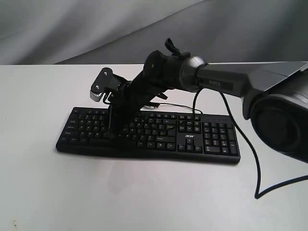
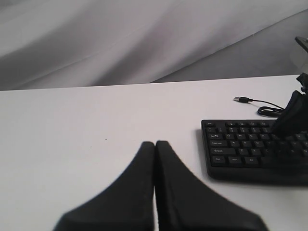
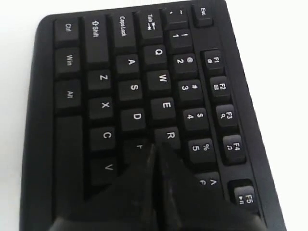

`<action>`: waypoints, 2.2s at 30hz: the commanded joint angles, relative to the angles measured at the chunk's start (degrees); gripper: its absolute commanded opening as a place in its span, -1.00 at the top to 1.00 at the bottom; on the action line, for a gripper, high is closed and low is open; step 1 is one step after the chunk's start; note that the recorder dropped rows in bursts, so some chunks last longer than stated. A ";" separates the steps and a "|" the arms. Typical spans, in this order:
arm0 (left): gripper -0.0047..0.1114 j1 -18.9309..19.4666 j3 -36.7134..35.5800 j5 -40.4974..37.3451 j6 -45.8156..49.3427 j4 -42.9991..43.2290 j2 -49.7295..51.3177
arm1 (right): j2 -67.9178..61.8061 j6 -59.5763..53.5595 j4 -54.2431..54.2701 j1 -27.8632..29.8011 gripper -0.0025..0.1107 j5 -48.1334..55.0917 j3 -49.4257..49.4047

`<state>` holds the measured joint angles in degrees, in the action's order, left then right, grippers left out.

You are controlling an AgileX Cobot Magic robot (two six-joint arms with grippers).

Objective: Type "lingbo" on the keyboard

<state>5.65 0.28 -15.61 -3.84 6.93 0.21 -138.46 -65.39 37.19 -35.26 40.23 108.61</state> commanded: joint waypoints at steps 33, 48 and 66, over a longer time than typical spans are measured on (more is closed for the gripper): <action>0.91 0.06 -0.28 0.30 -0.12 -0.21 -0.21 | -0.16 0.49 -1.39 -0.20 0.96 4.48 0.56; 0.91 0.06 -0.28 0.30 -0.12 -0.21 -0.21 | 1.40 4.23 -3.66 -0.62 0.96 8.47 0.56; 0.91 0.06 -0.28 0.30 -0.12 -0.21 -0.21 | 0.68 4.13 -3.98 -0.76 0.96 7.58 0.56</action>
<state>5.65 0.28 -15.61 -3.84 6.93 0.21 -137.84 -61.29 33.24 -35.98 48.11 109.02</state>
